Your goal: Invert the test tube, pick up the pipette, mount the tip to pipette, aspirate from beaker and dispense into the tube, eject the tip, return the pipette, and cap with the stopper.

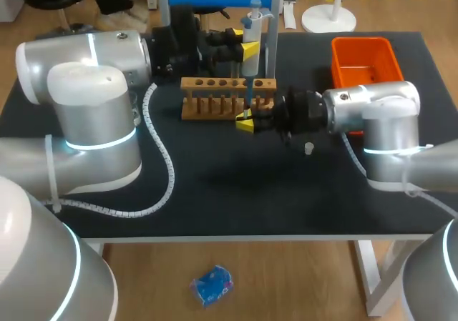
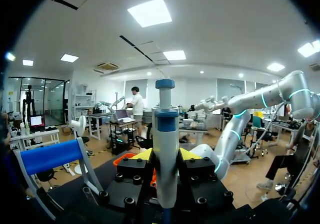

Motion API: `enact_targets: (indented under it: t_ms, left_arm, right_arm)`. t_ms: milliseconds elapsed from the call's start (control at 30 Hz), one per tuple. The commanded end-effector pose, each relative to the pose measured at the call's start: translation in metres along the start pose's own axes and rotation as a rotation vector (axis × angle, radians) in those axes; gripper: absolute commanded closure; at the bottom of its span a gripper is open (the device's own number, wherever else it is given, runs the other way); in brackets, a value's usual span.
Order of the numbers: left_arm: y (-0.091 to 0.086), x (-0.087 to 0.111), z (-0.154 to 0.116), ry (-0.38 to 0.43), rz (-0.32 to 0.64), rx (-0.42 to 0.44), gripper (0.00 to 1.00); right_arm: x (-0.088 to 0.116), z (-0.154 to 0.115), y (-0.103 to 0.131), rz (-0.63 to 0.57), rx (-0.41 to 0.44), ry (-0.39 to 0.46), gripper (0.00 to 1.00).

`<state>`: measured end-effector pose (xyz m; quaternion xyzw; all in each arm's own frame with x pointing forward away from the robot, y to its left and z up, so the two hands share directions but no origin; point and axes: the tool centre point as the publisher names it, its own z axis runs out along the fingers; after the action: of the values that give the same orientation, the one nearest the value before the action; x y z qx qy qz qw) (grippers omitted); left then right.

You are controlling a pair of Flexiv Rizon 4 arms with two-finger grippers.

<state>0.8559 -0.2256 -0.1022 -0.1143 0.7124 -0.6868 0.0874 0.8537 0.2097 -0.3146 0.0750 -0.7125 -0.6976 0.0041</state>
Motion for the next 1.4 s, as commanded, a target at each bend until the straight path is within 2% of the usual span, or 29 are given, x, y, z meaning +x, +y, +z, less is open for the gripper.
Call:
enact_targets:
  t_ms: [33,1033,1400]
  left_arm:
    - [0.0,0.0,0.0,0.0,0.0,0.0,1.0]
    - [0.0,0.0,0.0,0.0,0.0,0.0,1.0]
    - [0.0,0.0,0.0,0.0,0.0,0.0,1.0]
  right_arm:
    - [0.0,0.0,0.002,-0.005,-0.002,-0.003,1.0]
    - [-0.004,-0.002,0.021,-0.048,-0.011,-0.008,1.0]
    - [0.001,-0.002,0.012,-0.033,-0.014,-0.006,1.0]
